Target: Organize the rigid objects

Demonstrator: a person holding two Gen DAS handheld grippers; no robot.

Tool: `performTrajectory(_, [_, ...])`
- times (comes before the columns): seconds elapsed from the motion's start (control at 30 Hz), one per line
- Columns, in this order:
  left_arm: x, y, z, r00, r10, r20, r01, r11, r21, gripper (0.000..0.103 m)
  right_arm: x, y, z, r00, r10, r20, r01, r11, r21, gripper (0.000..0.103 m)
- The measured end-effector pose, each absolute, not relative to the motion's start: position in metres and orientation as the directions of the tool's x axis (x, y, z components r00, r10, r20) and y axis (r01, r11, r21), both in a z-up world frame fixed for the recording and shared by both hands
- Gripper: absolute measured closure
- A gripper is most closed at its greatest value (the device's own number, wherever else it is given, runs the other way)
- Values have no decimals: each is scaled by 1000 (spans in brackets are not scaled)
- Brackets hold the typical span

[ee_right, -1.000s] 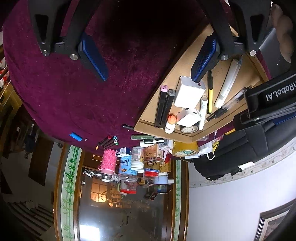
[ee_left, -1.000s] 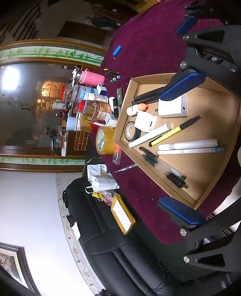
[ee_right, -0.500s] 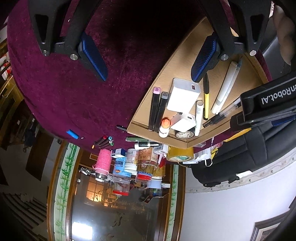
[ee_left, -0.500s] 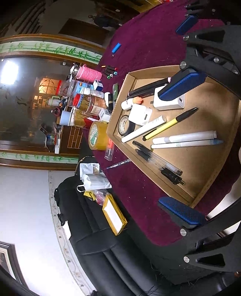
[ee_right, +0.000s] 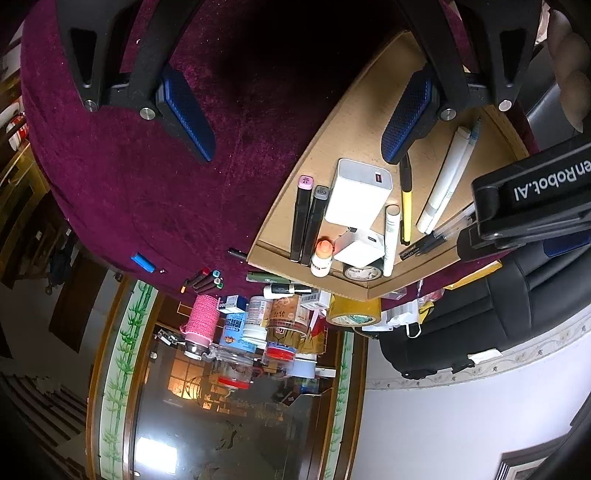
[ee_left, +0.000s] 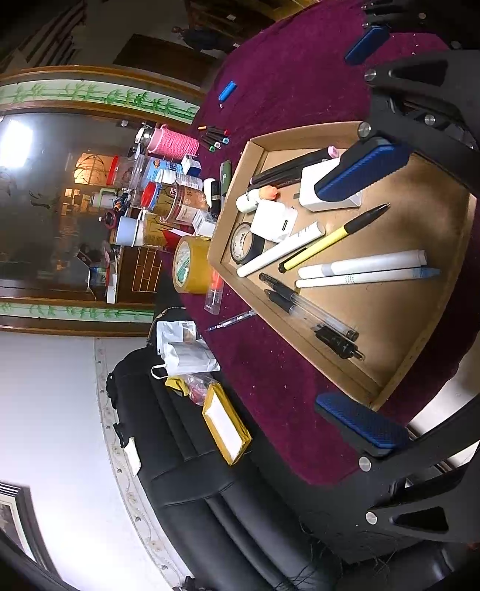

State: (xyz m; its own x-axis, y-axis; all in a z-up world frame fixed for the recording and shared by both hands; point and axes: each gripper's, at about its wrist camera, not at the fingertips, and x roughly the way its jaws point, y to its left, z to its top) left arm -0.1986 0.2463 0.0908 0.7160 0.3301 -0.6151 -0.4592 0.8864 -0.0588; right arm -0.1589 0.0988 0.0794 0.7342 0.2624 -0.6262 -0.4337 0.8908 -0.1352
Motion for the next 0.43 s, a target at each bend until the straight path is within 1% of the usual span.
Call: performTrajectory(0.43, [-200,242,92,713,326,-620,-450,892,-48,0,-156,98,79,734,240,-635,-422,894,-150,9])
